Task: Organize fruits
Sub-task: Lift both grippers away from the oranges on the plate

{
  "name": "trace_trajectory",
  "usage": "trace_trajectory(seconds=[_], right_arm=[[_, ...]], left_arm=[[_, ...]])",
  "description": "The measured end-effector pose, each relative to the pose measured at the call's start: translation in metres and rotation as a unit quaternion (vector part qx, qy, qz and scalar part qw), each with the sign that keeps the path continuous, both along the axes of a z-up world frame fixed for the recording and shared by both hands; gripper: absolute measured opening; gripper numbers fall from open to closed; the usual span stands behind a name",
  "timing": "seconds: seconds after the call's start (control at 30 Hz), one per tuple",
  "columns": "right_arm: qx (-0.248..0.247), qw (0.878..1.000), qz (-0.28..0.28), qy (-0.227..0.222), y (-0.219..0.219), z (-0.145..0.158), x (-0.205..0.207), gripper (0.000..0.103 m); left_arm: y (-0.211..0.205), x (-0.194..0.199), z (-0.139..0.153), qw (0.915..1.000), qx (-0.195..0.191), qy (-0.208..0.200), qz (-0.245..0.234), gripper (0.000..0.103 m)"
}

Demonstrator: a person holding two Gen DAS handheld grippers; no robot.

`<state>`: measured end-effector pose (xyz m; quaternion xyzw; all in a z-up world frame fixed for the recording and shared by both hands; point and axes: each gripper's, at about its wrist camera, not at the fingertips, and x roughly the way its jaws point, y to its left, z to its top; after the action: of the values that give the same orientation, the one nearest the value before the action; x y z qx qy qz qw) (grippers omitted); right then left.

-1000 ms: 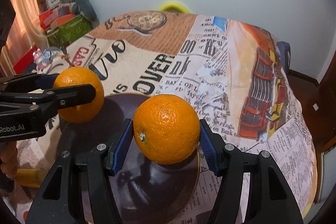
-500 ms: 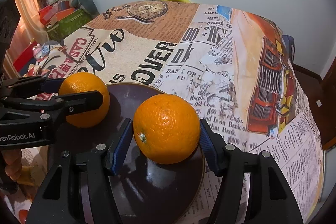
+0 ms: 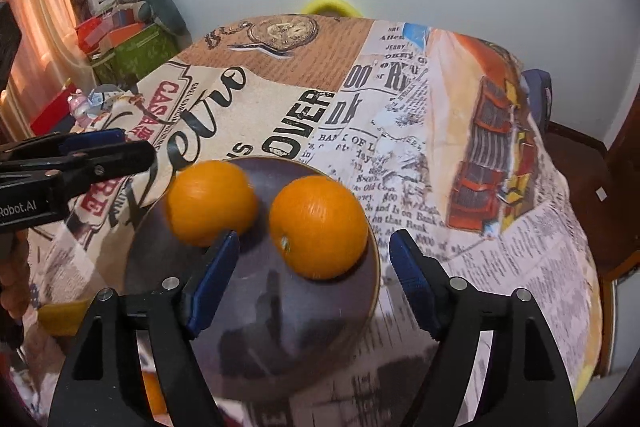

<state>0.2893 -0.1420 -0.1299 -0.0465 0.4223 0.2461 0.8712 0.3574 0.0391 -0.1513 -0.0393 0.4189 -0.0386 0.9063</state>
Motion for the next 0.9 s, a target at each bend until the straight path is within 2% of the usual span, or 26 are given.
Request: trace_trajectory(seconds=[0.1, 0.23, 0.37, 0.43, 0.47, 0.7, 0.9], right_arm=[[-0.004, 1.000, -0.005, -0.005, -0.002, 0.008, -0.013, 0.076], [-0.015, 0.999, -0.017, -0.026, -0.006, 0.020, -0.035, 0.088], [-0.009, 0.999, -0.019, -0.031, -0.010, 0.031, -0.057, 0.092], [-0.006, 0.999, -0.026, -0.040, -0.013, 0.036, -0.069, 0.102], [0.000, 0.999, -0.027, -0.042, -0.015, 0.039, -0.075, 0.103], [0.020, 0.997, -0.059, -0.037, -0.029, 0.050, -0.103, 0.103], [-0.017, 0.996, -0.077, -0.032, -0.034, 0.051, -0.126, 0.103]], left_arm=[[0.001, -0.016, 0.007, 1.0000, 0.001, -0.005, 0.001, 0.063], [0.002, -0.041, 0.017, 0.9999, 0.006, -0.013, 0.001, 0.063], [0.003, -0.071, 0.025, 0.9998, 0.001, -0.018, -0.002, 0.063], [0.002, -0.086, 0.028, 0.9998, 0.000, -0.019, -0.004, 0.063], [0.001, -0.090, 0.028, 0.9998, 0.000, -0.020, -0.004, 0.063], [-0.004, -0.137, 0.035, 0.9996, 0.000, -0.024, -0.013, 0.063], [-0.007, -0.172, 0.036, 0.9995, 0.003, -0.026, -0.017, 0.065]])
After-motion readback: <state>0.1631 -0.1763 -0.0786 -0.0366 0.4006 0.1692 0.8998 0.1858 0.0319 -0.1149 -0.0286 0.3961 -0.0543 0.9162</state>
